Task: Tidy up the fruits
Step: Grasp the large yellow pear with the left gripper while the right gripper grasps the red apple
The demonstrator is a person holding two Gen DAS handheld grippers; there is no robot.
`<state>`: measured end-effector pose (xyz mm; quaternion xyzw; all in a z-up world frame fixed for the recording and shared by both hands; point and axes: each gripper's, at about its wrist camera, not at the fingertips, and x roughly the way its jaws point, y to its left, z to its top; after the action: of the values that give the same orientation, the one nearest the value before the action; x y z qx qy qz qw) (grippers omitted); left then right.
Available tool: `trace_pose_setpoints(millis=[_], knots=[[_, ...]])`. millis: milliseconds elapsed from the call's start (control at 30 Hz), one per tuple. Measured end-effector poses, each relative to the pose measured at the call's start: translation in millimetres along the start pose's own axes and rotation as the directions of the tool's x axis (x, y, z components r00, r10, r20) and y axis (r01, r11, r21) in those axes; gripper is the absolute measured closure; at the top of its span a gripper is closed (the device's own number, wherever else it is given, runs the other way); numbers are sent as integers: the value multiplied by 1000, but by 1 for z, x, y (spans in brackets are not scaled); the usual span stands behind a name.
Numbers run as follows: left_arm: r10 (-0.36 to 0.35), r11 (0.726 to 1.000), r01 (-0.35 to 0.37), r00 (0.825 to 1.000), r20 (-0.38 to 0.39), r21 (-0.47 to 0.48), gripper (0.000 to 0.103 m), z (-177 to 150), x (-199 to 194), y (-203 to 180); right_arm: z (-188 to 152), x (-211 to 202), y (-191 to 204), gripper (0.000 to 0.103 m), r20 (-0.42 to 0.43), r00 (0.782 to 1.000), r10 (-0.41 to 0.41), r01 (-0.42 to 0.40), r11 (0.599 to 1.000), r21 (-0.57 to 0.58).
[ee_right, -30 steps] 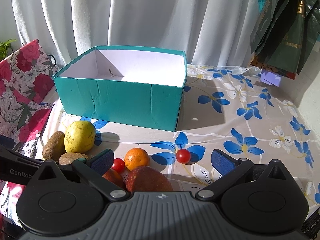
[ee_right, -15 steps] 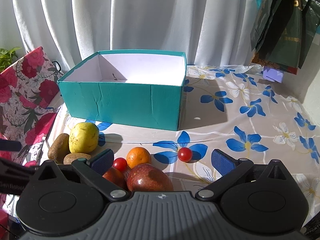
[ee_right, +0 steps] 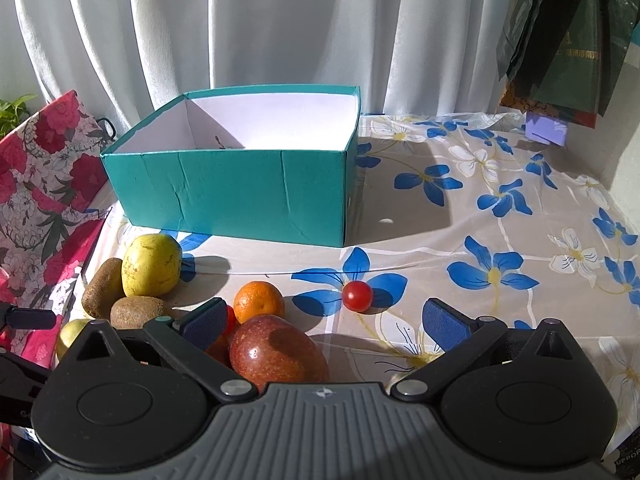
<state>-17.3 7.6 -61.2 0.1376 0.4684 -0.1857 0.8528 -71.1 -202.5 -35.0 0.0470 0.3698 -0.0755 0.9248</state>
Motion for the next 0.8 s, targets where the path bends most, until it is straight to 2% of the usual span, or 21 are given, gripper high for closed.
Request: trace_pose_setpoints(millis=[100, 167, 200, 233, 333, 467, 567, 667, 700, 733, 800], knots=[[-12, 1000, 12, 1000, -19, -18, 1, 1, 8, 3, -1, 3, 3, 0, -13, 1000, 21, -22, 1000, -16], [-23, 999, 23, 999, -27, -30, 8, 2, 12, 4, -1, 4, 4, 0, -19, 1000, 22, -23, 1000, -19], [-27, 999, 26, 999, -40, -31, 18, 3, 14, 5, -1, 4, 5, 0, -19, 1000, 23, -24, 1000, -21], [-21, 999, 19, 999, -49, -32, 20, 4, 17, 5, -1, 4, 6, 0, -18, 1000, 24, -25, 999, -22], [-42, 998, 39, 996, -75, -42, 22, 3, 22, 8, 0, 5, 7, 0, -20, 999, 28, -28, 999, -27], [-47, 998, 44, 997, -66, -46, 23, 4, 24, 10, -1, 6, 11, 0, -24, 999, 29, -30, 999, -43], [-43, 998, 41, 998, -48, -45, 33, 8, 25, 12, -1, 8, 16, 0, -29, 999, 40, -42, 997, -65], [-68, 995, 64, 996, -52, -75, 33, 9, 24, 17, 0, 9, 20, 0, -37, 998, 44, -47, 995, -87], [-71, 994, 67, 996, -48, -83, 33, 9, 22, 19, -1, 9, 22, 2, -41, 998, 42, -46, 995, -92], [-68, 994, 64, 997, -45, -86, 33, 9, 21, 21, -1, 10, 23, 9, -47, 998, 43, -47, 994, -98], [-55, 994, 51, 998, -32, -94, 33, 9, 15, 23, -1, 11, 23, 13, -65, 997, 45, -52, 993, -105]])
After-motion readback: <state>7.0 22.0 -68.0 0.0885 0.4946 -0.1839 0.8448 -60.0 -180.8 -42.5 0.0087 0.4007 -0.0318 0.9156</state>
